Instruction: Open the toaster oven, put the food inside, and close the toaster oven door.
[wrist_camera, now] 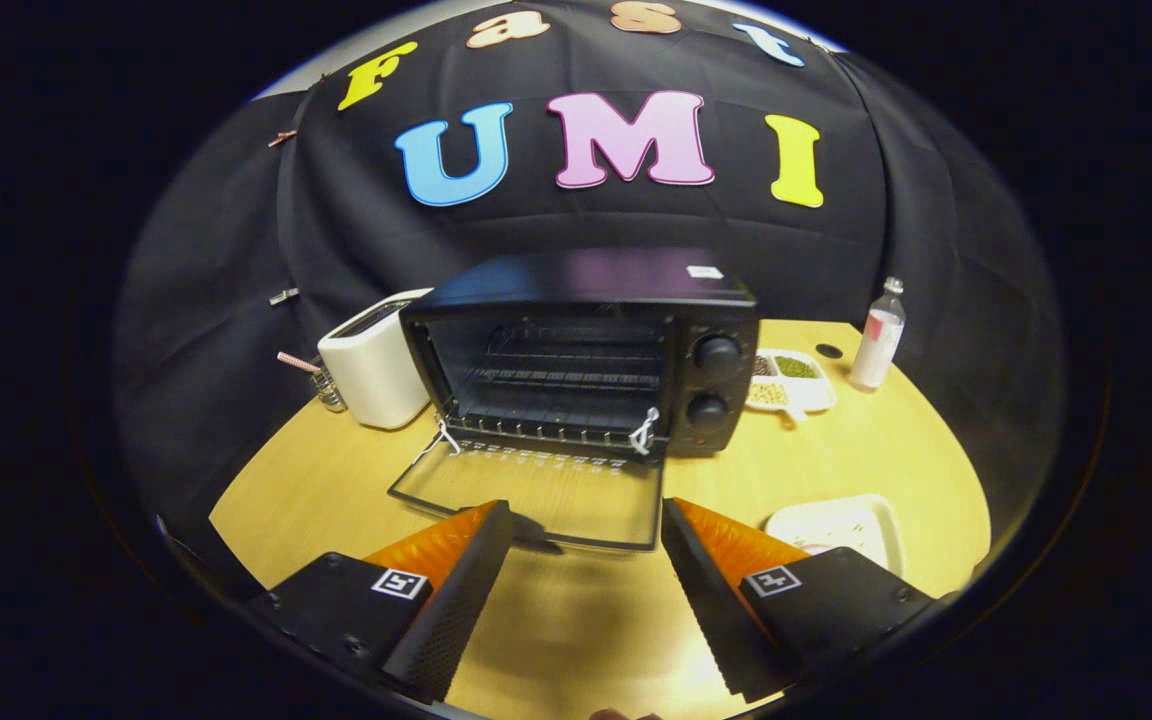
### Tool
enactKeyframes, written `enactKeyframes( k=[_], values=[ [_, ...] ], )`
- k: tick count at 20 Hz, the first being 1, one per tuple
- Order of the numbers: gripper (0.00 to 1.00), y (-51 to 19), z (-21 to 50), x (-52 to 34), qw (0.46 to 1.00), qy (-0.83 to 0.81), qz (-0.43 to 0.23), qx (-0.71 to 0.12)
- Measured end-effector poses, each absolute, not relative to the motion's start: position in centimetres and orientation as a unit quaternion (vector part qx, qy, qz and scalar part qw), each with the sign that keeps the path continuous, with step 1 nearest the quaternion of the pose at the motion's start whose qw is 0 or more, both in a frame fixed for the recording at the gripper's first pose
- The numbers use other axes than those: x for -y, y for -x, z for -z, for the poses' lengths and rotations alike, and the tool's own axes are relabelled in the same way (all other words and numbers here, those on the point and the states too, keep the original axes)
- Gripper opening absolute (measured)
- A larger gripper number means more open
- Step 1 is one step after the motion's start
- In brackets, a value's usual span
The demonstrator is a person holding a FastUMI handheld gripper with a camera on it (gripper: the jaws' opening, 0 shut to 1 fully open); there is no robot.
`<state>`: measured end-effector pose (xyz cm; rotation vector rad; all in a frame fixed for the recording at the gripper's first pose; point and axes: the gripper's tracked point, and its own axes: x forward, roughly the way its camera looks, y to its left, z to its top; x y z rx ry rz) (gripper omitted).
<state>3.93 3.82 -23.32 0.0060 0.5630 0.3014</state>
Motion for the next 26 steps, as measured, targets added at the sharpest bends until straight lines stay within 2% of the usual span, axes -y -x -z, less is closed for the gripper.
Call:
enactKeyframes(
  k=[4, 8, 15, 26],
  values=[
    [0.98, -5.4, 21.9, 3.5, 0.943, 0.002, -0.143, -0.300],
    [1.00, -5.5, 23.7, 9.3, 0.924, -0.025, -0.129, -0.358],
    [1.00, -4.5, 28.6, 15.3, 0.882, -0.070, -0.153, -0.441],
    [1.00, -3.9, 35.4, 20.5, 0.846, -0.073, -0.156, -0.504]
  ],
)
